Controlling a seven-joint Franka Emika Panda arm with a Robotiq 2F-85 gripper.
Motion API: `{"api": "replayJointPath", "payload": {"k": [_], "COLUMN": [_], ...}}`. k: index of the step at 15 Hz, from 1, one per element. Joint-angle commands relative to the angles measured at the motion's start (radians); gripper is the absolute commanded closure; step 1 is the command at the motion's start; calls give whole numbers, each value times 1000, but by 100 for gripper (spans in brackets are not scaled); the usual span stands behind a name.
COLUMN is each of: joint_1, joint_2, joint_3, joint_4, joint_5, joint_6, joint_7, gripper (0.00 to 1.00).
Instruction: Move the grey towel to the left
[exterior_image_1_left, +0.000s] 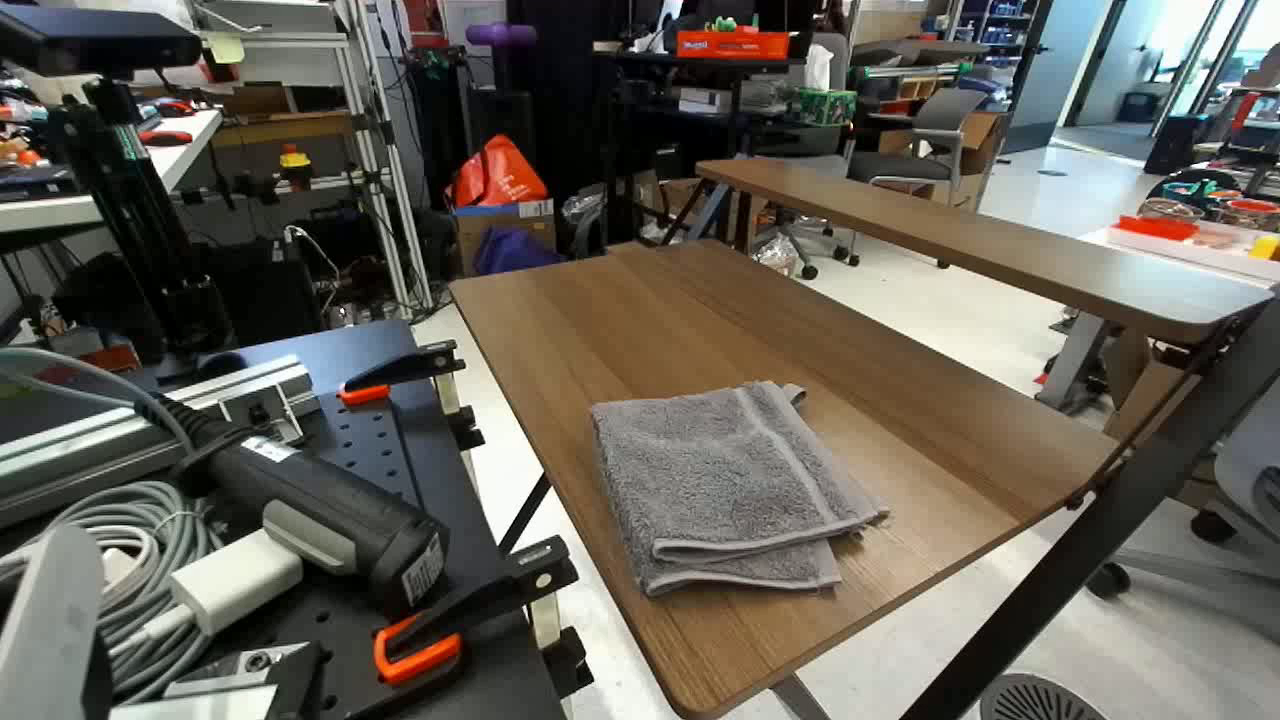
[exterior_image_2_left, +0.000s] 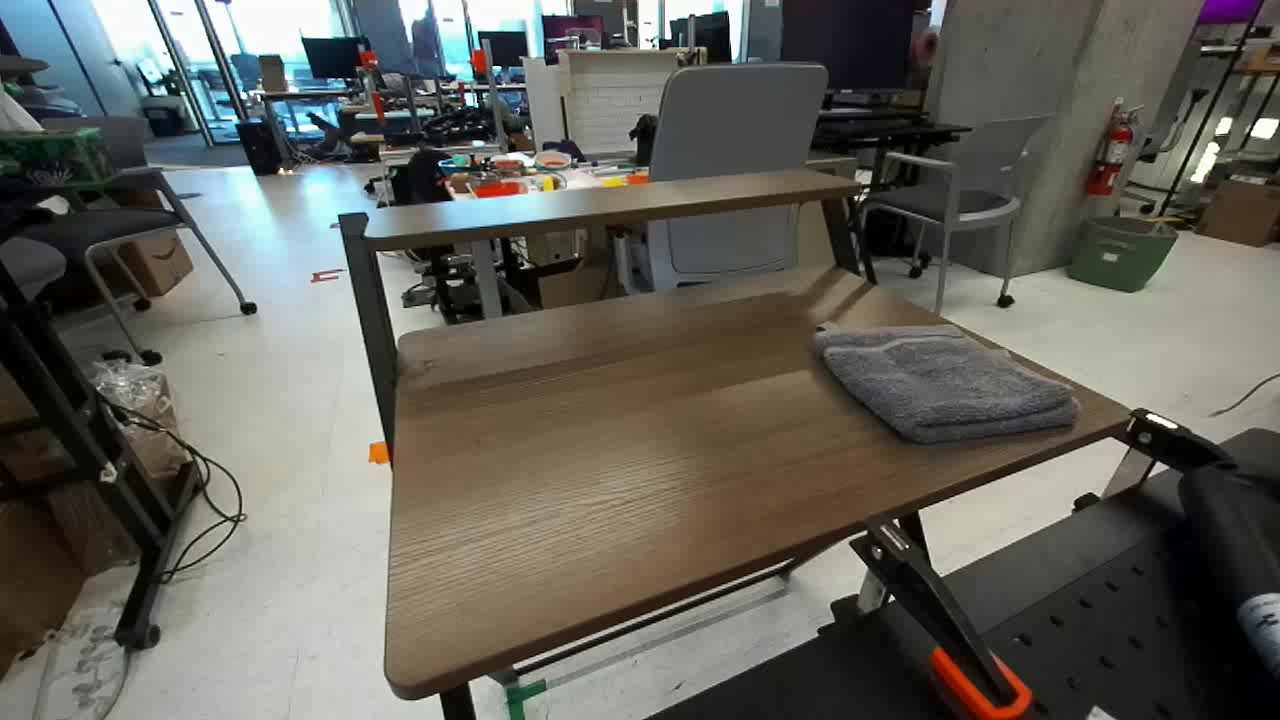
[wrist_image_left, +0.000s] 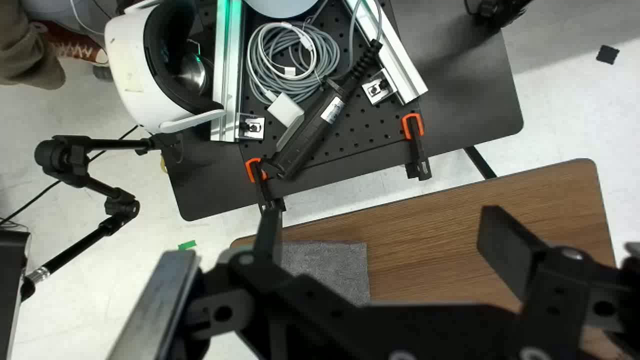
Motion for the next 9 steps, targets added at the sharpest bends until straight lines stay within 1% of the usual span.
{"api": "replayJointPath", "payload": {"k": [1, 5, 9], "joint_1": [-3, -10, -35], "joint_2": [1, 8, 75], "joint_3": [2, 1, -27], "joint_4": [3, -6, -37], "joint_5": [1, -5, -12], "joint_6": [-2, 10, 59], "joint_7": [-1, 9, 9], "gripper": [0, 0, 0]}}
